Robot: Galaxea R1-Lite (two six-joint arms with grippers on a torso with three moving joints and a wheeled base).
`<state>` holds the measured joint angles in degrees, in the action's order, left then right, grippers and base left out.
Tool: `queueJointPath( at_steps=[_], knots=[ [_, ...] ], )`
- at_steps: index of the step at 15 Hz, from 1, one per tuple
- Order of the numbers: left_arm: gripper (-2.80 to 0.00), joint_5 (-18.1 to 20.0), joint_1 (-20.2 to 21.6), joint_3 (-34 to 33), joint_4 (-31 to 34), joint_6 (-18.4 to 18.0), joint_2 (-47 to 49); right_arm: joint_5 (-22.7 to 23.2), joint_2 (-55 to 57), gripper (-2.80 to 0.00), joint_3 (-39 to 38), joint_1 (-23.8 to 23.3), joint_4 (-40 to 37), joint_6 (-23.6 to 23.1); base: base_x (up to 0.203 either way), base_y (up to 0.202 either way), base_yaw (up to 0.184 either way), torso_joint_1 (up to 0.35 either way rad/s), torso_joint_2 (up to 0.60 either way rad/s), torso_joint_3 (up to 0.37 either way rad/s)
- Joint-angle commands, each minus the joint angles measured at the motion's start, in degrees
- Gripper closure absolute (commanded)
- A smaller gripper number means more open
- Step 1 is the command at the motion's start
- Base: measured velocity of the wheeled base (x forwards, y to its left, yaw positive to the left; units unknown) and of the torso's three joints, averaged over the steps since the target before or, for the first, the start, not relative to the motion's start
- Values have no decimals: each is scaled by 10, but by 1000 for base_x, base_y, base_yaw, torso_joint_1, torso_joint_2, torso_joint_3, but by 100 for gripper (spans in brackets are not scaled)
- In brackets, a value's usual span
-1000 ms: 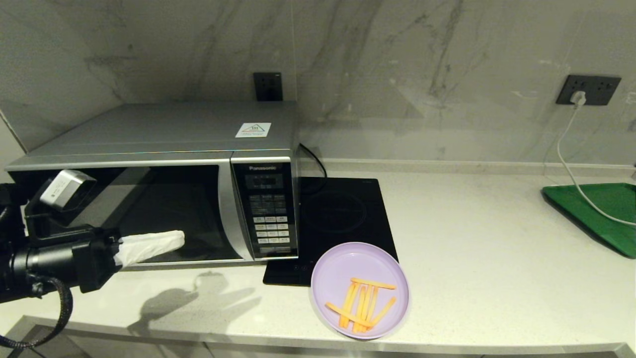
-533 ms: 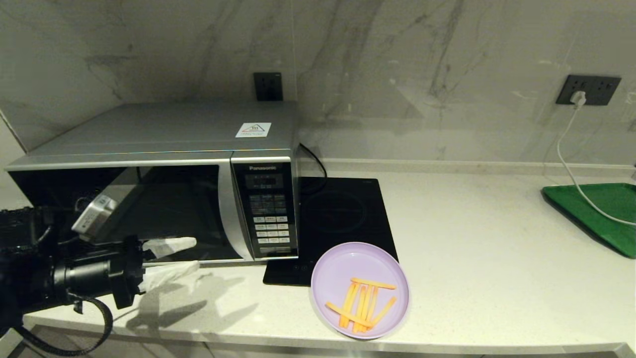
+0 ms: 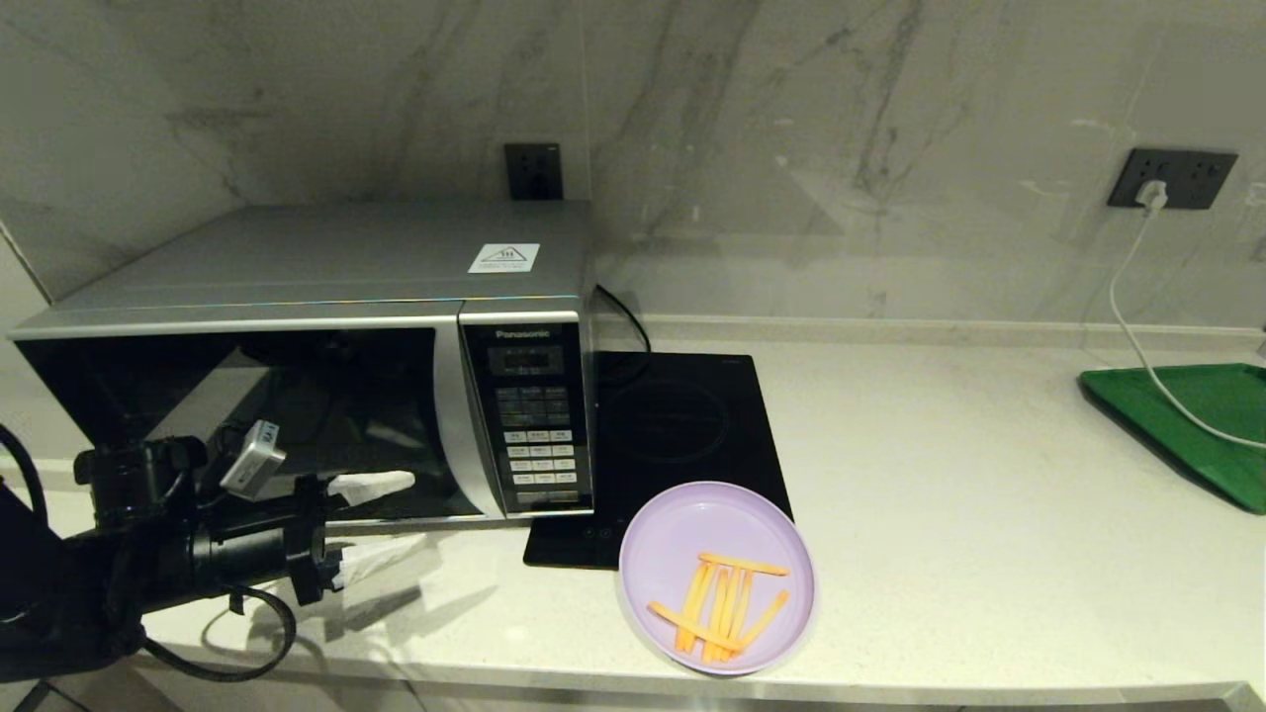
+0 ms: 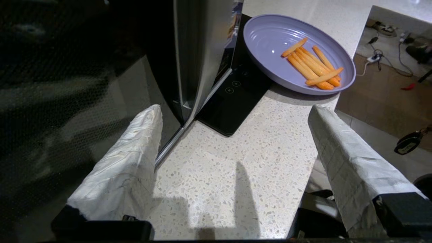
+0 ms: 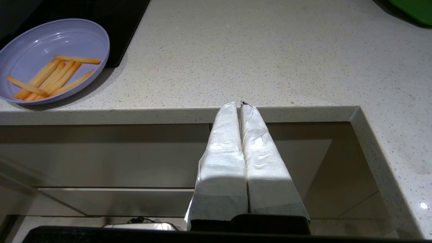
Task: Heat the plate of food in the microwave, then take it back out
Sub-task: Open the microwave oven
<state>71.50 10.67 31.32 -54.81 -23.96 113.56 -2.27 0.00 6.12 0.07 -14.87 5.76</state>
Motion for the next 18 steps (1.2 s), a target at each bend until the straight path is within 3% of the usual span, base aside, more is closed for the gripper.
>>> queueJointPath(
  at_steps=[1, 12, 18],
  knots=[
    [-280, 3, -4, 10, -3, 6, 12, 0, 1, 0, 0, 0, -1, 0, 0, 0, 0, 0, 0, 0],
    [-280, 3, -48, 71, -3, 37, 11, 0, 1, 0, 0, 0, -1, 0, 0, 0, 0, 0, 0, 0],
    [-280, 5, -61, 76, -35, 83, 5, 0, 1, 0, 0, 0, -1, 0, 0, 0, 0, 0, 0, 0]
  ],
)
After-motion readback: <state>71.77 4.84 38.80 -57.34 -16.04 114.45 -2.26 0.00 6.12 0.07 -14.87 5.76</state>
